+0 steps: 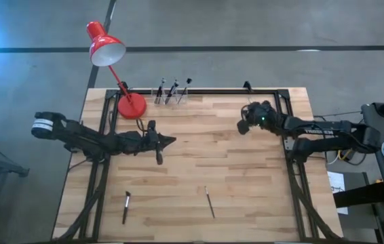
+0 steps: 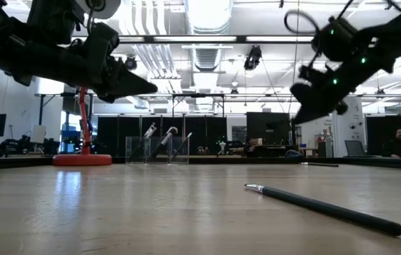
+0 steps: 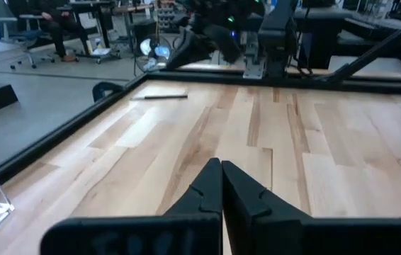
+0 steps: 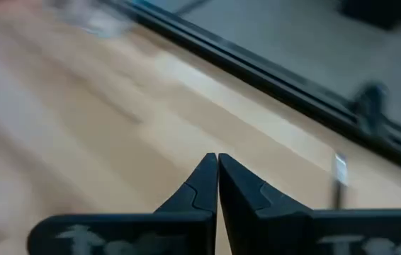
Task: Pick & Place Makeup Supplies
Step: Put the makeup brush into the transparent organizer
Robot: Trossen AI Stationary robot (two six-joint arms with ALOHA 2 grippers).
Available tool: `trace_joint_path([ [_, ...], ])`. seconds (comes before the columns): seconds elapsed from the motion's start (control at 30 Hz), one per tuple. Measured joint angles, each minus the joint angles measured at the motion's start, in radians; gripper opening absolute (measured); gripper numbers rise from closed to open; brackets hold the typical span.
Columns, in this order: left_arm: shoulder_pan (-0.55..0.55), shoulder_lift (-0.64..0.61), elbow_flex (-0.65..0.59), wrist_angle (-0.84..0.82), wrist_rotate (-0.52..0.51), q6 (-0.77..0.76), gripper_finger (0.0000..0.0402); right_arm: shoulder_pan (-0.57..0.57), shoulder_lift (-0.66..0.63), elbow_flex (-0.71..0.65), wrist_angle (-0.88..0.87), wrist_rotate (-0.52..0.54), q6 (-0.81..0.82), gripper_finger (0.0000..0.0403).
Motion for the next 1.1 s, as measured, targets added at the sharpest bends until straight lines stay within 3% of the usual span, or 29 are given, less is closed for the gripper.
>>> trace_joint_path([
  [0.23, 0.001, 0.06, 0.01, 0.042, -0.001, 0.009, 0.0, -0.206, 0.063, -0.035, -0.033, -0.014, 0.018, 0.0043],
  [0.47, 0.001, 0.105, 0.035, 0.042, -0.002, 0.001, 0.0, -0.365, 0.178, -0.045, -0.03, -0.121, 0.006, 0.009],
  [0.77, 0.001, 0.118, 0.044, 0.042, -0.002, -0.001, 0.0, -0.359, 0.202, -0.009, -0.061, -0.105, 0.043, 0.0097],
  [0.93, 0.001, 0.118, 0.045, 0.042, -0.002, -0.008, 0.0, -0.354, 0.202, -0.007, -0.048, -0.193, 0.039, 0.0095],
  [1.1, 0.001, 0.118, 0.044, 0.041, -0.003, -0.013, 0.0, -0.355, 0.202, -0.006, -0.042, -0.105, 0.042, 0.0104],
])
